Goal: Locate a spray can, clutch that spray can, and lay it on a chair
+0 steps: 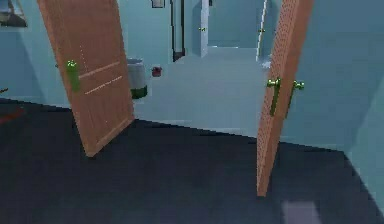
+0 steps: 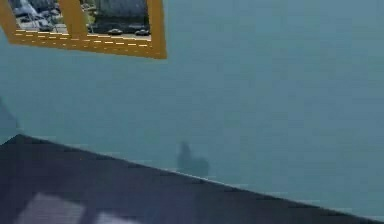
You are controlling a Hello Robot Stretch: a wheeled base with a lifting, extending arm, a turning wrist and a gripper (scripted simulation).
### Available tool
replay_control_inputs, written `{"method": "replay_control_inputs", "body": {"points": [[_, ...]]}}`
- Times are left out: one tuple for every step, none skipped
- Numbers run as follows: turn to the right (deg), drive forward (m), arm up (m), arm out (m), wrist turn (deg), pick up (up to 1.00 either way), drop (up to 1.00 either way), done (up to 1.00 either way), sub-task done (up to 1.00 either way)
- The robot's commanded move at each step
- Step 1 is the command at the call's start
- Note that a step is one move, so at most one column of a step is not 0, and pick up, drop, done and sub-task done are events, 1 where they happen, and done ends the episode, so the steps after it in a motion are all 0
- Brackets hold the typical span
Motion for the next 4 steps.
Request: {"method": "replay_control_inputs", "body": {"points": [[0.0, 1.00, 0.00, 0.00, 0.0, 0.00, 0.00, 0.00, 0.00], [-9.0, 0.00, 0.00, 0.00, 0.0, 0.00, 0.00, 0.00, 0.00], [0.0, 0.15, 0.00, 0.00, 0.0, 0.00, 0.00, 0.00, 0.00], [27.0, 0.00, 0.00, 0.00, 0.0, 0.00, 0.00, 0.00, 0.00]]}}
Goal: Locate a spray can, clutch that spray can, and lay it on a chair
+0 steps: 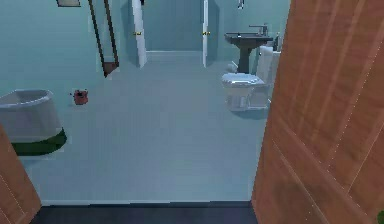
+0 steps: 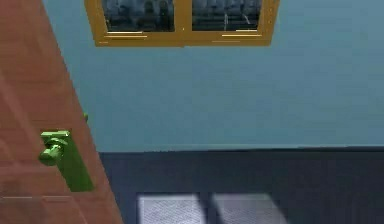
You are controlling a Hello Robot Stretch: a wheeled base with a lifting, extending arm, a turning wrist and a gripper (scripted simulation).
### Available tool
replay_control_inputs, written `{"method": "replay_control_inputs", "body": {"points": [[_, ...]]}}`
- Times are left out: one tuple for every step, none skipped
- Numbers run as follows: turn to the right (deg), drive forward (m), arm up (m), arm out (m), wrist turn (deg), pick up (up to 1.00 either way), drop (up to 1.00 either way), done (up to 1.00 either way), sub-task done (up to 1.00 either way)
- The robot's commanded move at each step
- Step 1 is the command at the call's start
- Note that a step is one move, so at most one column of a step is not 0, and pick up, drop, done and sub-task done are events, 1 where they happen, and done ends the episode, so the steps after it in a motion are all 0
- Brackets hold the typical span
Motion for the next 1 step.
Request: {"method": "replay_control_inputs", "body": {"points": [[0.0, 1.00, 0.00, 0.00, 0.0, 0.00, 0.00, 0.00, 0.00]]}}
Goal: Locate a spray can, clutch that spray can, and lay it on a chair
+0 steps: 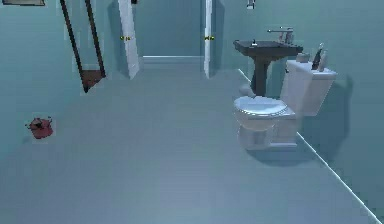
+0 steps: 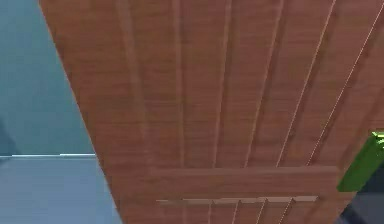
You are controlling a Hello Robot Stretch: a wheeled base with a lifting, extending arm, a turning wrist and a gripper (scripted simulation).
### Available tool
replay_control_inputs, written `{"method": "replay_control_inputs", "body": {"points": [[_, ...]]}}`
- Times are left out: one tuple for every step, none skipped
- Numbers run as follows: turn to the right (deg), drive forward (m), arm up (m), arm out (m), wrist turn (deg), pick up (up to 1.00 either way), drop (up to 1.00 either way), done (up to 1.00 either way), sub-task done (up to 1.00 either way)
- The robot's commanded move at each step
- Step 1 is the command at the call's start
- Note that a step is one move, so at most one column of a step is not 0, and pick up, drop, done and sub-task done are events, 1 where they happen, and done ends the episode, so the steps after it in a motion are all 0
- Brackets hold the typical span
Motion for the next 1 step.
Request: {"method": "replay_control_inputs", "body": {"points": [[0.0, 0.40, 0.00, 0.00, 0.0, 0.00, 0.00, 0.00, 0.00]]}}
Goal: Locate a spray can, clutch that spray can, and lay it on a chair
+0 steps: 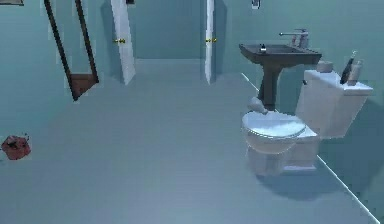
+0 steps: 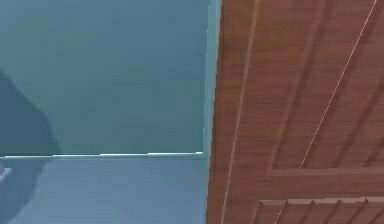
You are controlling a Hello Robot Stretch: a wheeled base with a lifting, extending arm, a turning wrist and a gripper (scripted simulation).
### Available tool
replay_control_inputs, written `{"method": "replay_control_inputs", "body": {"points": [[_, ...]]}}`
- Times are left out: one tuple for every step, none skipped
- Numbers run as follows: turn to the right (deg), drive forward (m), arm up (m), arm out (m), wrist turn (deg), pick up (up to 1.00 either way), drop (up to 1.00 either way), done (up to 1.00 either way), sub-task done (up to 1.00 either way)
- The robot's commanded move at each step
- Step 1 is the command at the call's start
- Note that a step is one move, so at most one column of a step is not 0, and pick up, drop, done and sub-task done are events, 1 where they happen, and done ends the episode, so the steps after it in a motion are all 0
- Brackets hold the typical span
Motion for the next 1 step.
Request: {"method": "replay_control_inputs", "body": {"points": [[9.0, 0.00, 0.00, 0.00, 0.0, 0.00, 0.00, 0.00, 0.00]]}}
